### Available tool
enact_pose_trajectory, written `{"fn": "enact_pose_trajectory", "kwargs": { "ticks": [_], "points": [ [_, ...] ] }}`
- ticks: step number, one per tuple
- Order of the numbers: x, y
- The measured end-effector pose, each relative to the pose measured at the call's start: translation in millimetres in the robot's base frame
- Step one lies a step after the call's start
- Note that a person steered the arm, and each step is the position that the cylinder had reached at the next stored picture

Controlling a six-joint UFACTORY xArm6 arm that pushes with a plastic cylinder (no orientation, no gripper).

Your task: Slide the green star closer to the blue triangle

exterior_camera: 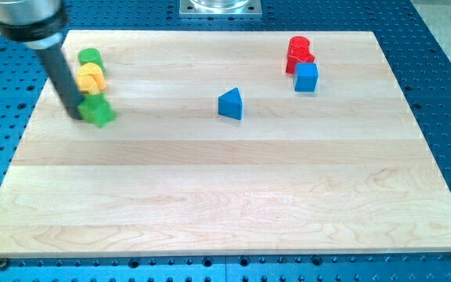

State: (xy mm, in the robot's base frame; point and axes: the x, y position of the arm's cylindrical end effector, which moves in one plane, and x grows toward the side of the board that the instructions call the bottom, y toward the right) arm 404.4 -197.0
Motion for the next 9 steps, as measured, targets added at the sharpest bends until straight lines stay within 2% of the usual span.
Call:
{"fn": "enact_pose_trajectory", "kwargs": {
  "ticks": [1,2,3,5,6,7,8,9],
  "points": [
    [7.6,39.8],
    [41.6,-25.4],
    [20.3,-4.4],
    [33.5,101.2],
    [92.2,38.6],
    [30.7,31.6],
    [-1.1,77.2],
    [-1.1,128.3]
  ]
}}
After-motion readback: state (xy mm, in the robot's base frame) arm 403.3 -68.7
